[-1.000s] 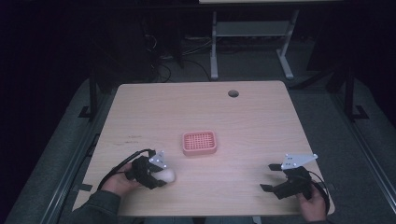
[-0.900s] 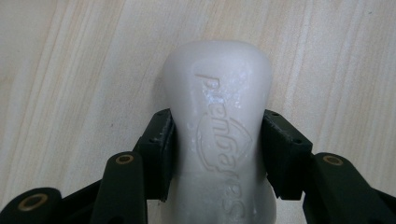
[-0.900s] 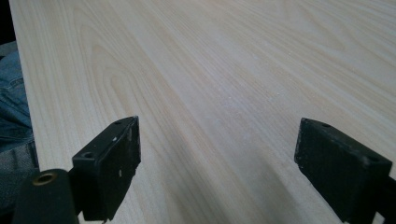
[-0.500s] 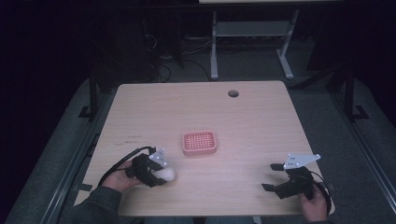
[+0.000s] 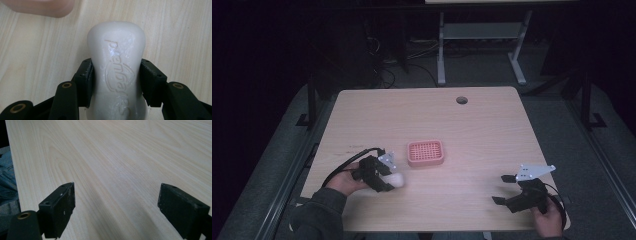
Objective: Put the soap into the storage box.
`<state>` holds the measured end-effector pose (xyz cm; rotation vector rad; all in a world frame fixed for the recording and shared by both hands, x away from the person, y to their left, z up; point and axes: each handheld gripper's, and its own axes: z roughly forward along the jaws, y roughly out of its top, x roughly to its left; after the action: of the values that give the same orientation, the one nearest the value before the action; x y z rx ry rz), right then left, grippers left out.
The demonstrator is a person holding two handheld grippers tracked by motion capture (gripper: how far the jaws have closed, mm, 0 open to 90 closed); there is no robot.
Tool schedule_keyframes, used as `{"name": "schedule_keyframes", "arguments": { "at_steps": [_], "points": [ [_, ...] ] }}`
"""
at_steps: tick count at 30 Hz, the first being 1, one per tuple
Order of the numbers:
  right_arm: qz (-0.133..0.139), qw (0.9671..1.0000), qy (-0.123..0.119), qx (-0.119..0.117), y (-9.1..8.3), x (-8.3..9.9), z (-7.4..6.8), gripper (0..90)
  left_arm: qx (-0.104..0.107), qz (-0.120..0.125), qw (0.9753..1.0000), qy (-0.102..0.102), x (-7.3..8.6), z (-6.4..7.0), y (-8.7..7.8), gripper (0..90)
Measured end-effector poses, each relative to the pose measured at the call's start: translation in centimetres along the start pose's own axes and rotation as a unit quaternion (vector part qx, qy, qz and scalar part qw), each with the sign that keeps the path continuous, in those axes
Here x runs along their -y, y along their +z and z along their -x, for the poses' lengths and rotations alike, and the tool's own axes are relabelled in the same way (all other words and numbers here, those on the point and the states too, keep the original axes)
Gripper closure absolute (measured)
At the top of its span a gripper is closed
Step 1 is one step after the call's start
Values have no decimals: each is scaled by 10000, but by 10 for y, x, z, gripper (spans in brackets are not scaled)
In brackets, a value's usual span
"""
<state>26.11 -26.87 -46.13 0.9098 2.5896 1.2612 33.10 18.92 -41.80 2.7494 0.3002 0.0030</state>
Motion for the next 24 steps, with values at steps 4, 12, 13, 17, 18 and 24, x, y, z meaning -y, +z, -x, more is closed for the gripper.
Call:
{"name": "schedule_keyframes", "arguments": {
  "at_steps": [4, 12, 13, 17, 18, 24],
  "points": [
    [37, 10000, -10, -8, 0, 0, 0, 141, 16, 12, 10000, 31, -7, -5, -2, 495],
    [22, 10000, -1, -18, 0, 0, 0, 142, 42, -8, 9999, 134, -19, -13, -5, 494],
    [21, 10000, -7, -18, 0, 0, 0, 141, 47, -27, 9999, 140, -21, -14, -5, 495],
    [31, 10000, 19, -21, 0, 0, 0, 142, -21, -40, 9998, 191, -26, -16, -5, 495],
    [34, 10000, 15, -21, 0, 0, 0, 142, 27, -16, 9998, 175, -27, -18, -4, 495],
    [76, 10000, -36, -31, -1, -1, 1, 142, 15, -114, 9997, 209, -35, -23, -2, 495]
  ]
}}
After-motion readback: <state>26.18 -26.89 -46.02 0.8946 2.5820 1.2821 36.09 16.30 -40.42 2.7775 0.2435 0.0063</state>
